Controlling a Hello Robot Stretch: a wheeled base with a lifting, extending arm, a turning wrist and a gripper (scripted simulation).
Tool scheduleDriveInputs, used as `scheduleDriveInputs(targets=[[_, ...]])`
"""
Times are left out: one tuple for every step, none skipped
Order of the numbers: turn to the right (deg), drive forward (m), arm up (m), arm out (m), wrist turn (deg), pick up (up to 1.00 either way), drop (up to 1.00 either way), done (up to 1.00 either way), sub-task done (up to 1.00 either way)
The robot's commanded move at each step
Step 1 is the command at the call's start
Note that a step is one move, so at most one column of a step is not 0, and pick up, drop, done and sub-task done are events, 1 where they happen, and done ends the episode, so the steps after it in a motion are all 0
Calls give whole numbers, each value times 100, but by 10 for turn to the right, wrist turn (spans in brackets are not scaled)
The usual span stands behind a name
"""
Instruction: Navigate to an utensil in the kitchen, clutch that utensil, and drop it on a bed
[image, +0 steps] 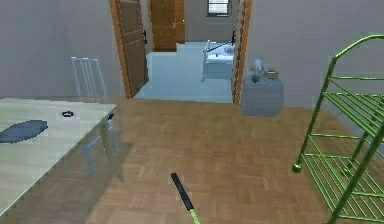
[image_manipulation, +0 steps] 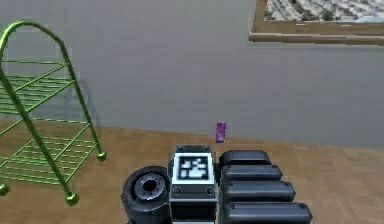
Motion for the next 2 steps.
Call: scheduleDriveInputs(targets=[[0, 20, 0, 0, 0, 0, 0, 0, 0], [60, 0, 0, 0, 0, 0, 0, 0, 0]])
